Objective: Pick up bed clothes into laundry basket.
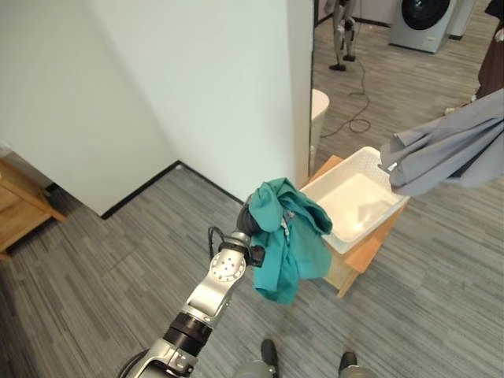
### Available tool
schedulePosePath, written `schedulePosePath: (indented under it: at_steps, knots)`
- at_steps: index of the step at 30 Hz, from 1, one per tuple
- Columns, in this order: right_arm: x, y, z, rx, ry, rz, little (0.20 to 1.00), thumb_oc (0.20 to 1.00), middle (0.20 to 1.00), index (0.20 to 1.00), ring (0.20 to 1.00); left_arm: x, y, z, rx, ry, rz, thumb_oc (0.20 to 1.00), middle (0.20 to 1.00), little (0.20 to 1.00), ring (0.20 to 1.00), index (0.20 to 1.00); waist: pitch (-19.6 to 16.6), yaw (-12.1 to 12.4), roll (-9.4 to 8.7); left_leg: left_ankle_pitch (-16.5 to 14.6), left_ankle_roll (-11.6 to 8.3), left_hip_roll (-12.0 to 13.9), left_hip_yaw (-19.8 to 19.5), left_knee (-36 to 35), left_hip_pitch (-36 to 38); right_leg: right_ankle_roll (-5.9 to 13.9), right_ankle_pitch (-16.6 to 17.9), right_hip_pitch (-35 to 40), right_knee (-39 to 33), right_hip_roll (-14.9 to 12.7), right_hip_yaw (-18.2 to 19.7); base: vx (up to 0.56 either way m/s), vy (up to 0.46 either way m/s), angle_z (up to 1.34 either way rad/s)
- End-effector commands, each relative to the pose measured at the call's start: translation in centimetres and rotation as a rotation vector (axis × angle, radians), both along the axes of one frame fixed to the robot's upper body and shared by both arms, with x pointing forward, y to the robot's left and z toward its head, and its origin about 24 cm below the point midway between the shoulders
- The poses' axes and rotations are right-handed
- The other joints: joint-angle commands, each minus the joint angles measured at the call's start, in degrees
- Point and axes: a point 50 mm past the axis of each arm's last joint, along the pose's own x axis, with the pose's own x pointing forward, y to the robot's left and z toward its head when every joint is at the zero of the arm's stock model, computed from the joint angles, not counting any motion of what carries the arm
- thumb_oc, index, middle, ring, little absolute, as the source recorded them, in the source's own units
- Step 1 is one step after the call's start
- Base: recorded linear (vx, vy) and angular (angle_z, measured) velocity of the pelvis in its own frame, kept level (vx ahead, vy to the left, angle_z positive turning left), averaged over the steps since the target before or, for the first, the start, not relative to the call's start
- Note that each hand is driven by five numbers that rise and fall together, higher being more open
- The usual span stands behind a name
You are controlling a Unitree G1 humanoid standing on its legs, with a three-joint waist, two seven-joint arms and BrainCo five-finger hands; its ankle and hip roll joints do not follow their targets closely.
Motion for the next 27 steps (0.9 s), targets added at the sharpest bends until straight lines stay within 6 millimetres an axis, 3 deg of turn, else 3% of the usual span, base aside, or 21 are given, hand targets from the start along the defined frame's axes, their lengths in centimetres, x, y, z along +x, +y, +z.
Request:
schedulePosePath:
  at_steps: [1, 4, 9, 12, 20, 26, 27]
  knots:
    - [-1.4, 1.1, 6.0, -0.106, -0.183, 0.002, 0.200, 0.200, 0.200, 0.200, 0.200, -0.3, -0.7, 2.6, -0.053, -0.128, -0.062, 0.200, 0.200, 0.200, 0.200, 0.200, -3.0, 2.7, -4.12, -0.4, -6.01, 5.2, -2.1, -1.1, 0.6, 2.05, -5.0, 0.6, 0.9, -0.7, 2.4, 0.00, -0.003, 0.04]
    - [-1.8, 0.3, 7.4, -0.163, -0.172, -0.090, 0.200, 0.200, 0.200, 0.200, 0.200, -0.5, -0.6, 2.4, -0.045, -0.120, -0.078, 0.200, 0.200, 0.200, 0.200, 0.200, -1.4, 3.7, -4.77, -0.2, -6.25, 5.1, -2.5, -1.1, -1.5, 2.64, -4.3, -1.5, 0.8, -1.1, 2.1, -0.03, 0.003, 0.09]
    - [-2.4, -0.4, 9.9, -0.117, -0.237, -0.141, 0.200, 0.200, 0.200, 0.200, 0.200, -0.8, -0.5, 1.9, -0.047, -0.105, -0.092, 0.200, 0.200, 0.200, 0.200, 0.200, 0.5, 4.6, -5.02, 0.2, -6.31, 4.8, -2.6, -1.1, -5.0, 3.23, -3.3, -5.1, 0.8, -1.7, 2.0, -0.06, 0.014, 0.02]
    - [-2.2, 0.8, 11.7, -0.123, -0.277, -0.107, 0.200, 0.200, 0.200, 0.200, 0.200, -0.9, -0.5, 1.6, -0.059, -0.091, -0.097, 0.200, 0.200, 0.200, 0.200, 0.200, 1.4, 4.7, -4.68, 0.3, -6.27, 4.4, -2.8, -1.1, -7.0, 3.44, -2.9, -6.9, 0.8, -2.2, 2.1, -0.02, 0.016, 0.00]
    - [-0.8, 3.0, 12.1, -0.179, -0.246, -0.054, 0.200, 0.200, 0.200, 0.200, 0.200, -0.5, -0.3, 2.1, -0.075, -0.108, -0.076, 0.200, 0.200, 0.200, 0.200, 0.200, 3.0, 4.7, -4.05, 0.1, -5.85, 3.5, -3.0, -1.1, -8.4, 3.76, -2.2, -8.4, 0.8, -3.1, 2.3, 0.00, 0.019, 0.02]
    - [-0.2, 3.4, 10.9, -0.169, -0.247, -0.029, 0.200, 0.200, 0.200, 0.200, 0.200, 0.2, -0.6, 3.1, -0.077, -0.144, -0.067, 0.200, 0.200, 0.200, 0.200, 0.200, 5.4, 4.7, -3.95, 0.3, -5.66, 3.4, -2.6, -1.1, -10.9, 4.15, -1.1, -11.8, 0.9, -3.8, 3.1, -0.04, 0.023, -0.01]
    - [0.5, 3.4, 9.7, -0.121, -0.237, 0.000, 0.200, 0.200, 0.200, 0.200, 0.200, 0.4, -0.9, 3.1, -0.087, -0.139, -0.061, 0.200, 0.200, 0.200, 0.200, 0.200, 6.2, 4.6, -3.63, 0.4, -5.69, 3.4, -2.6, -1.1, -11.6, 4.16, -0.8, -12.5, 0.9, -3.9, 3.2, -0.03, 0.013, 0.03]
